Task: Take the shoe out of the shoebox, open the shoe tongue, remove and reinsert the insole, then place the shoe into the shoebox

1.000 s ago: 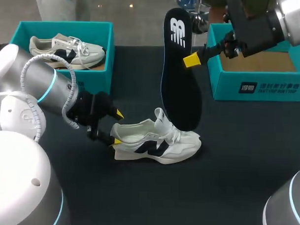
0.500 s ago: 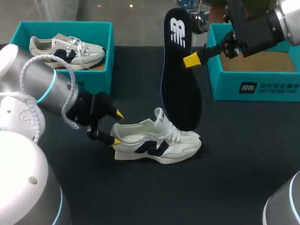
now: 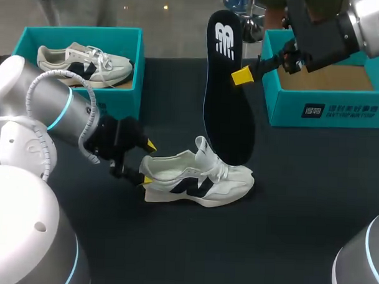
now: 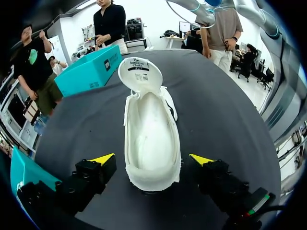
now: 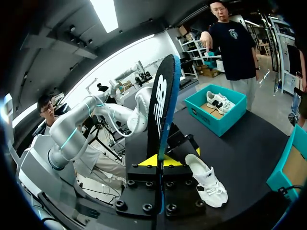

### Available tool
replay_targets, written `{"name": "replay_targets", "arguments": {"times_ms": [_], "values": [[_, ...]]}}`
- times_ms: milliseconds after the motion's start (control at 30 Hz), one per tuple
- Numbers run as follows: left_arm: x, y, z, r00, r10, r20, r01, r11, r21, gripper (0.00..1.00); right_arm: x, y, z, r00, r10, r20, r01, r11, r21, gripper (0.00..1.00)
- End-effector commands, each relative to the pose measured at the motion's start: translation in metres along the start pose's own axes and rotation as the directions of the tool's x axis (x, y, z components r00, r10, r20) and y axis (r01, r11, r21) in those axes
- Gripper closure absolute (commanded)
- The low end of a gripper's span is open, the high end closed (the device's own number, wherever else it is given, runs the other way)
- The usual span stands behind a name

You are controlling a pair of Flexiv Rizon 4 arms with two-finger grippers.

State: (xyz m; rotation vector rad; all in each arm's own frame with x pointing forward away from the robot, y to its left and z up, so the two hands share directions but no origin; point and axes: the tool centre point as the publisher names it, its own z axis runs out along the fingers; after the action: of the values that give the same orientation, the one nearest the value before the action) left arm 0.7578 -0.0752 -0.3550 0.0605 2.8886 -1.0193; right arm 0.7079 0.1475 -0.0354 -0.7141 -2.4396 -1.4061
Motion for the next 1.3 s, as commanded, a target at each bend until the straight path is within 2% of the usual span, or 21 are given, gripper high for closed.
{"name": "replay_targets", "arguments": {"times_ms": [33,267,433,567,767,967,1300], "values": [[0.005,-0.011,-0.011,1.000,0.006,-0.022,-0.008,0.998,-0.070,0.00,-0.001,0.002,0.003,1.000,0.002,0.000,-0.002,1.000,0.004,1.00],[0.003,-0.015,-0.015,0.999,-0.024,0.021,0.027,0.992,-0.126,0.00,-0.001,0.002,0.003,1.000,0.002,0.000,-0.002,1.000,0.004,1.00],[-0.005,-0.014,-0.017,0.997,-0.073,0.000,0.072,0.985,-0.159,0.00,-0.001,0.002,0.003,1.000,0.002,0.000,-0.002,1.000,0.004,1.00],[-0.006,-0.014,-0.020,0.995,-0.087,-0.058,0.070,0.968,-0.241,0.00,-0.001,0.002,0.003,1.000,0.002,0.000,-0.002,1.000,0.004,1.00],[-0.005,-0.012,-0.026,0.996,-0.077,-0.050,0.058,0.949,-0.309,0.00,-0.001,0.002,0.003,1.000,0.002,0.000,-0.002,1.000,0.004,1.00],[0.002,-0.008,-0.031,0.995,-0.073,-0.071,0.046,0.945,-0.325,0.00,-0.001,0.002,0.003,1.000,0.002,0.000,-0.002,1.000,0.004,1.00],[0.002,-0.008,-0.031,0.995,-0.073,-0.071,0.046,0.945,-0.325,0.00,-0.001,0.002,0.003,1.000,0.002,0.000,-0.002,1.000,0.004,1.00]]}}
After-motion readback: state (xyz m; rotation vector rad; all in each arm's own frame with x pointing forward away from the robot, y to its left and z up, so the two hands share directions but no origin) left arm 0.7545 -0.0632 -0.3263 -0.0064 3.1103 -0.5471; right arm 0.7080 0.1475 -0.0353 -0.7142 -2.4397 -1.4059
